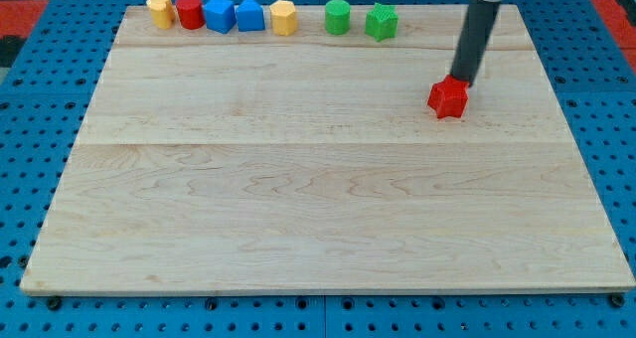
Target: Slide the green star diagonally top right to the red star
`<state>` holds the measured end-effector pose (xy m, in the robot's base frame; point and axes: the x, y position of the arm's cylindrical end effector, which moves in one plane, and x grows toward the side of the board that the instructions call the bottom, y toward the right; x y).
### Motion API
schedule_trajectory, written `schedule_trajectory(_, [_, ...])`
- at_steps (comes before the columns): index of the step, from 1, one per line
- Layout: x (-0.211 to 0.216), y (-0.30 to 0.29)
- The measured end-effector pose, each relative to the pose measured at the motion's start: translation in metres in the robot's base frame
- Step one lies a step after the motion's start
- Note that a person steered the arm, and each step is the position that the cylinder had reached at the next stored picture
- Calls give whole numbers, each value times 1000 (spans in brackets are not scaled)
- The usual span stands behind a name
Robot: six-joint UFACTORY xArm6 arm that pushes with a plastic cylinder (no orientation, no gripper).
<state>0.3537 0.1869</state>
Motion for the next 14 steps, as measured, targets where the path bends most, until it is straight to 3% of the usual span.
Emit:
schedule_trajectory(3, [-82, 5])
schedule_trajectory(4, [-124, 30])
schedule_trajectory(6, [-162, -22])
schedule_trajectory(8, [-160, -116])
schedule_trajectory(9, [-116, -126])
schedule_trajectory(10, [-75, -68])
schedule_trajectory(11, [-105, -80])
schedule_trajectory(12, [-77, -31])
schedule_trajectory(13, [-40, -34])
schedule_trajectory(14, [-107, -50])
